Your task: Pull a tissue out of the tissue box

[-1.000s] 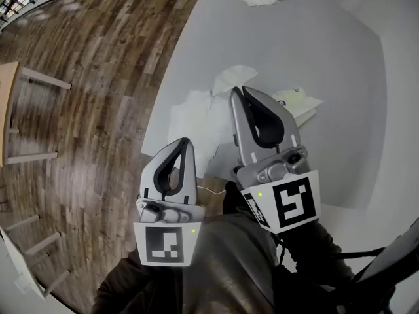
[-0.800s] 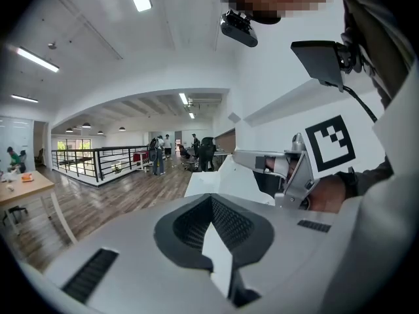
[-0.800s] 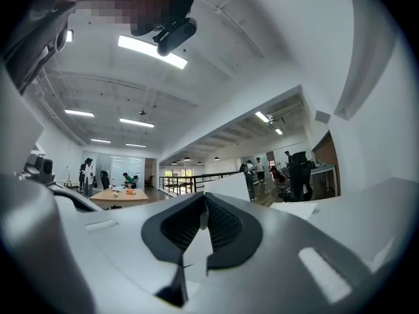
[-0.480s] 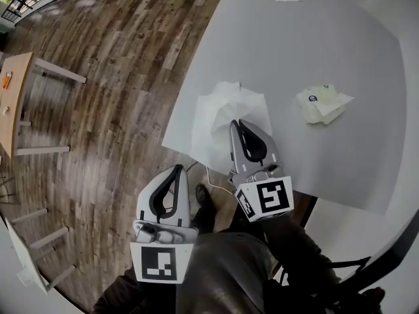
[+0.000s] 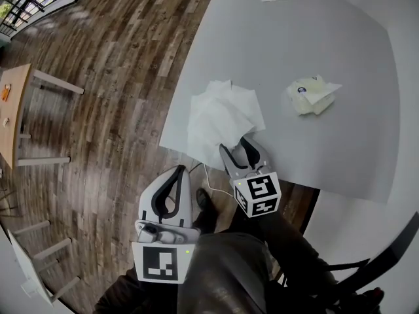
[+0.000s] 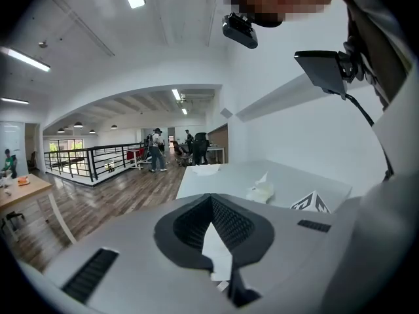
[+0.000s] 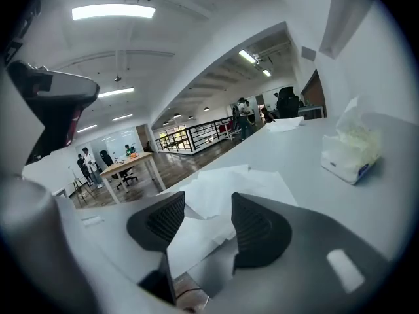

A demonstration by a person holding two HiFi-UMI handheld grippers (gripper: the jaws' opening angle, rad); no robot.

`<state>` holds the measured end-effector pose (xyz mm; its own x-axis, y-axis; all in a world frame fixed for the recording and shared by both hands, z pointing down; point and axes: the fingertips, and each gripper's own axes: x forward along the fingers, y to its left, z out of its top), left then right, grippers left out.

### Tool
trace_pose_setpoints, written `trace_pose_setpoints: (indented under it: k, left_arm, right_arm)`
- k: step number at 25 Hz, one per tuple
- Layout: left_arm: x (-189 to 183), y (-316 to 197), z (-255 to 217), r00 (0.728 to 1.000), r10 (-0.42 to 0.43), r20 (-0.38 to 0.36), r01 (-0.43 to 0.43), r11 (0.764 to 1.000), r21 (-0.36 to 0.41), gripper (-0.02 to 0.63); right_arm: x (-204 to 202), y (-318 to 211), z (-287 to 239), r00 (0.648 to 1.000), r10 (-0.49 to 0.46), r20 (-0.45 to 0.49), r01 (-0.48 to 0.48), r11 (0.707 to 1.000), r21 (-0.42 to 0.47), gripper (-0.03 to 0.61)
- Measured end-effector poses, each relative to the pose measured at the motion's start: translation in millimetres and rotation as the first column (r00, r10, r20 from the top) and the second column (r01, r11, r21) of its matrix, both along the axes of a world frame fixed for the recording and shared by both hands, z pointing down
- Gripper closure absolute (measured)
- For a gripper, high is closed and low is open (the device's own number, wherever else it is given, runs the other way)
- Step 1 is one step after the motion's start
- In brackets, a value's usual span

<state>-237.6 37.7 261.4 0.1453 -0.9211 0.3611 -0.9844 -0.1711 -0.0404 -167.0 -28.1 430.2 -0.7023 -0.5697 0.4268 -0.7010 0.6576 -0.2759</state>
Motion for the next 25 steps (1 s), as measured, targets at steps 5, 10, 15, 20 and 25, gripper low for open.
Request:
trace_pose_setpoints:
  k: [5, 10, 15, 20, 25]
  left_arm:
    - [19, -4, -10, 1.000, 0.016, -0.021, -0.015, 1.000, 0.023, 0.615]
    - [37, -15, -17, 0.997, 0.011, -0.072, -0.006, 0.998, 0.062, 0.615]
    - [48, -7, -36, 0.989, 0.090, -0.115, -0.075, 0.989, 0.129, 0.615]
    - [54, 11, -57, 0.964, 0.225, -0.141, -0.196, 0.961, 0.197, 0.615]
    - [90, 24, -84, 0.906, 0.393, -0.158, -0.346, 0.902, 0.258, 0.615]
  right_arm:
    - [20, 18, 1, 1.000, -0.012, -0.014, 0.011, 0.999, -0.046, 0.359]
    - [35, 19, -28, 1.000, -0.018, 0.000, 0.018, 1.000, 0.020, 0.360]
    - [36, 31, -101, 0.998, 0.018, 0.065, -0.028, 0.989, 0.148, 0.381]
    - [51, 62, -181, 0.968, 0.169, 0.188, -0.204, 0.960, 0.190, 0.487]
    - [84, 96, -246, 0.928, 0.320, 0.191, -0.363, 0.894, 0.263, 0.522]
